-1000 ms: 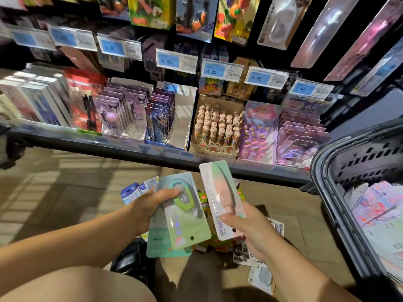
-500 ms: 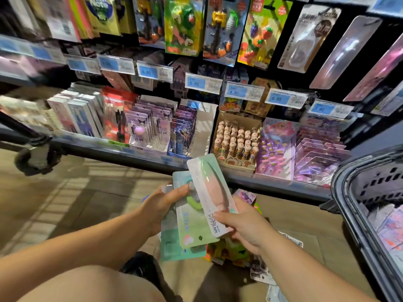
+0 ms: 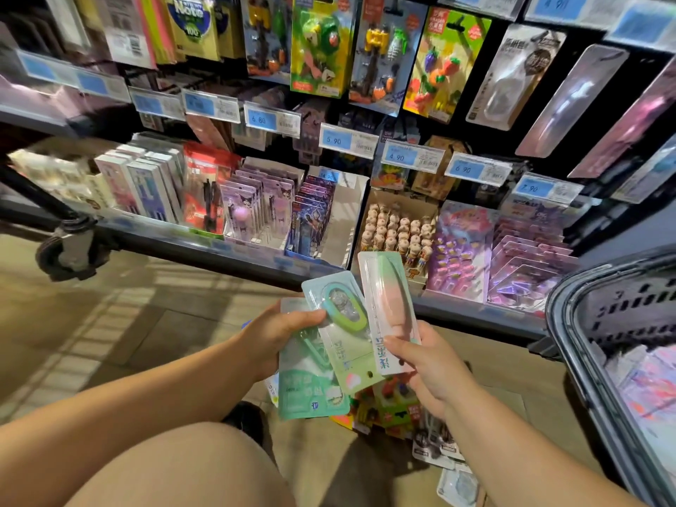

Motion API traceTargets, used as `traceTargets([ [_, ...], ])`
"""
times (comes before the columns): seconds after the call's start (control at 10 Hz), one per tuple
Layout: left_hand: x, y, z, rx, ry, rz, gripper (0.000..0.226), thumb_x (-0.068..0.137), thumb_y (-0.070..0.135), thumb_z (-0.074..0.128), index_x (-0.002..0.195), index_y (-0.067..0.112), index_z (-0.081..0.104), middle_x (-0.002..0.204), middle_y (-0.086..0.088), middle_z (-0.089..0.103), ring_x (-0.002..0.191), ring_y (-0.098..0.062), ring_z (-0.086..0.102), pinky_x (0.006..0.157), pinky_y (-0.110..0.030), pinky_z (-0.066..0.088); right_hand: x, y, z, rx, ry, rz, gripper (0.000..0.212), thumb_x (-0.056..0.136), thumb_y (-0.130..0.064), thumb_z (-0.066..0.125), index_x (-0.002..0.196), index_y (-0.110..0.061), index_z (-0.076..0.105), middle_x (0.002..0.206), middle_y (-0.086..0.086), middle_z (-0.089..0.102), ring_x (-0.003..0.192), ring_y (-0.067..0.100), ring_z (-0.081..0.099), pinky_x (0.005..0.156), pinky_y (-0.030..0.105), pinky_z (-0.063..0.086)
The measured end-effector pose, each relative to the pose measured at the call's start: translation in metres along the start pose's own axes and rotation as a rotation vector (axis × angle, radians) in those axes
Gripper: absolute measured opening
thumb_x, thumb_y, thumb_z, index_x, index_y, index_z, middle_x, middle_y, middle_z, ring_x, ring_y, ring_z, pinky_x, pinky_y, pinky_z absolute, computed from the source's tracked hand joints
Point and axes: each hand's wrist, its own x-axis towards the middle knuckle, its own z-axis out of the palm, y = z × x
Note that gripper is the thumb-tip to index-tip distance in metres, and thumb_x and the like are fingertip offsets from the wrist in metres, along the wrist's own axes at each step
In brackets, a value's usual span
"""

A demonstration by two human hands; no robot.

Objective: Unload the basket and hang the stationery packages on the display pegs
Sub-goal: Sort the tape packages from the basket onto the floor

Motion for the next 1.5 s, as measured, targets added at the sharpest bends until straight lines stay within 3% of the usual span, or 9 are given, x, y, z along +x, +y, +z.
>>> traceTargets([
  [0.3, 0.011, 0.016, -0.007, -0.076, 0.151, 0.147, 0.002, 0.089, 0.007, 0.062, 0.090, 0.006, 0.064, 0.084, -0.018, 0.066, 0.066, -0.026, 0.067, 0.065, -0.035, 0.057, 0.010, -0.010, 0.010, 0.059, 0.053, -0.045, 0.031, 0.088, 0.003, 0.062, 0.117, -0.007, 0.059, 0.106, 0.015, 0.073, 0.101, 0.033, 0.068, 0.093, 0.047, 0.051],
  [0.5, 0.041, 0.015, -0.036, -0.032, 0.420, 0.155, 0.045, 0.086, 0.008, 0.071, 0.124, 0.024, 0.051, 0.108, -0.017, 0.064, 0.081, -0.031, 0.064, 0.070, -0.044, 0.055, 0.041, -0.014, 0.026, 0.051, 0.084, -0.019, 0.030, 0.089, 0.004, 0.062, 0.115, -0.009, 0.059, 0.107, 0.015, 0.072, 0.104, 0.034, 0.066, 0.098, 0.051, 0.048],
  [0.7, 0.048, 0.029, -0.061, -0.012, 0.442, 0.094, 0.041, 0.061, 0.021, 0.083, 0.097, 0.019, 0.064, 0.082, -0.012, 0.068, 0.067, -0.028, 0.063, 0.067, -0.041, 0.052, 0.073, -0.017, 0.052, 0.011, 0.069, -0.006, 0.027, 0.088, 0.003, 0.063, 0.112, -0.011, 0.059, 0.108, 0.013, 0.069, 0.107, 0.034, 0.063, 0.102, 0.051, 0.045],
  [0.9, 0.059, 0.031, -0.098, -0.021, 0.593, 0.055, 0.022, 0.082, 0.021, 0.077, 0.096, 0.009, 0.064, 0.083, -0.013, 0.068, 0.071, -0.027, 0.064, 0.073, -0.040, 0.055, 0.104, -0.027, 0.075, -0.075, 0.066, -0.037, 0.019, 0.088, 0.007, 0.062, 0.097, -0.010, 0.061, 0.099, 0.015, 0.068, 0.093, 0.032, 0.062, 0.091, 0.046, 0.049],
  [1.0, 0.060, 0.023, -0.140, -0.029, 0.725, 0.036, 0.015, 0.084, 0.021, 0.075, 0.093, 0.012, 0.066, 0.086, -0.011, 0.070, 0.078, -0.029, 0.066, 0.072, -0.039, 0.057, 0.119, -0.026, 0.080, -0.140, 0.097, -0.071, 0.019, 0.088, 0.007, 0.062, 0.093, -0.011, 0.061, 0.084, 0.008, 0.066, 0.082, 0.026, 0.059, 0.074, 0.034, 0.047],
  [1.2, 0.059, -0.012, -0.228, -0.035, 0.934, -0.031, 0.008, 0.090, 0.010, 0.066, 0.082, 0.012, 0.065, 0.075, -0.006, 0.064, 0.081, -0.025, 0.059, 0.076, -0.034, 0.050, 0.145, -0.011, 0.084, -0.188, 0.100, -0.060, 0.014, 0.086, 0.004, 0.065, 0.091, -0.009, 0.065, 0.081, 0.011, 0.062, 0.080, 0.027, 0.056, 0.072, 0.032, 0.040],
  [1.3, 0.050, -0.034, -0.268, -0.134, 0.992, -0.132, 0.009, 0.091, 0.018, 0.062, 0.099, 0.014, 0.063, 0.105, -0.014, 0.067, 0.093, -0.026, 0.059, 0.086, -0.039, 0.054, 0.150, -0.008, 0.091, -0.175, 0.080, -0.073, 0.015, 0.086, 0.006, 0.063, 0.088, -0.009, 0.065, 0.084, 0.013, 0.064, 0.084, 0.029, 0.058, 0.079, 0.039, 0.042],
  [1.4, 0.036, -0.049, -0.280, -0.396, 1.108, -0.133, 0.011, 0.096, 0.016, 0.053, 0.097, 0.008, 0.061, 0.098, -0.010, 0.059, 0.077, -0.022, 0.058, 0.068, -0.029, 0.053, 0.153, -0.009, 0.103, -0.164, 0.051, -0.075, 0.017, 0.088, 0.008, 0.059, 0.088, -0.007, 0.066, 0.079, 0.012, 0.067, 0.076, 0.028, 0.061, 0.077, 0.039, 0.047],
  [1.5, 0.032, -0.059, -0.278, -0.478, 1.170, -0.073, 0.028, 0.102, 0.006, 0.042, 0.124, -0.005, 0.054, 0.080, -0.009, 0.051, 0.065, -0.019, 0.050, 0.050, -0.026, 0.049, 0.154, -0.012, 0.113, -0.166, 0.016, -0.074, 0.016, 0.088, 0.008, 0.059, 0.093, -0.005, 0.067, 0.076, 0.007, 0.070, 0.073, 0.024, 0.063, 0.075, 0.036, 0.048],
])
